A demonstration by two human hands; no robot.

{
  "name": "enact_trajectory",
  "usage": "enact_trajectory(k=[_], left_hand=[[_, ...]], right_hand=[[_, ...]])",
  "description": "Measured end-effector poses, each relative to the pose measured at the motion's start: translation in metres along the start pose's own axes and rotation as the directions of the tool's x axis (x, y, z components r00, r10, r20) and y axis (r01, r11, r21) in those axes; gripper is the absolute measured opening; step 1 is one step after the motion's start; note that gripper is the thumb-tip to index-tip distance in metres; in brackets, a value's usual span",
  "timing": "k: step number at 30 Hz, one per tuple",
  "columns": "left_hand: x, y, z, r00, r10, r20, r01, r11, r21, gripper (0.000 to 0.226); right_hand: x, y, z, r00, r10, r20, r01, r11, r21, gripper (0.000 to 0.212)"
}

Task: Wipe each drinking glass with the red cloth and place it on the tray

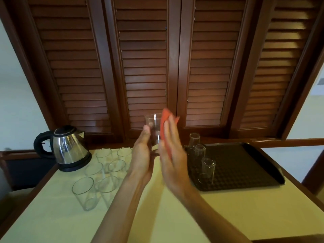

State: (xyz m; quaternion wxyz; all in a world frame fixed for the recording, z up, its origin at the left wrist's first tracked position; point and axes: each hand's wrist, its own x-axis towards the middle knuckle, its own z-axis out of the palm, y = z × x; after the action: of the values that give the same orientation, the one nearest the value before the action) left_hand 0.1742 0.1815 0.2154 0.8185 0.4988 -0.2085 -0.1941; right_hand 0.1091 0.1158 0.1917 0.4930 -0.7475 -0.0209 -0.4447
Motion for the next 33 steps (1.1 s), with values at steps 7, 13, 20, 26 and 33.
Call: enact_trajectory(k=[7, 13, 20, 26, 33], left_hand=[[-0.007, -0.008, 0.005, 0.999, 0.033, 0.008, -0.034, 0.993, 0.116, 0.052], [0.004, 0.002, 0.007, 0.949, 0.29, -0.126, -0.265, 0.947, 0.18, 0.036], [-0.013, -0.013, 0.012, 0.979, 0.202, -0.025, -0.187, 0.942, 0.28, 0.061], [-0.021, -0.017, 0.011, 0.981, 0.188, 0.044, -0.192, 0.923, 0.334, 0.058], [-0.007, -0.012, 0.003, 0.975, 0.222, -0.013, -0.212, 0.944, 0.252, 0.056]], right_hand=[[0.014, -0.007, -0.012, 0.989, 0.113, -0.095, -0.096, 0.981, 0.169, 0.05], [-0.023, -0.001, 0.002, 0.998, 0.047, 0.042, -0.054, 0.982, 0.184, 0.054], [-0.001, -0.002, -0.015, 0.951, 0.307, 0.034, -0.298, 0.882, 0.364, 0.054], [0.019, -0.002, -0.029, 0.934, 0.358, -0.007, -0.321, 0.846, 0.426, 0.048], [-0.012, -0.002, -0.019, 0.964, 0.252, 0.082, -0.265, 0.915, 0.305, 0.043]])
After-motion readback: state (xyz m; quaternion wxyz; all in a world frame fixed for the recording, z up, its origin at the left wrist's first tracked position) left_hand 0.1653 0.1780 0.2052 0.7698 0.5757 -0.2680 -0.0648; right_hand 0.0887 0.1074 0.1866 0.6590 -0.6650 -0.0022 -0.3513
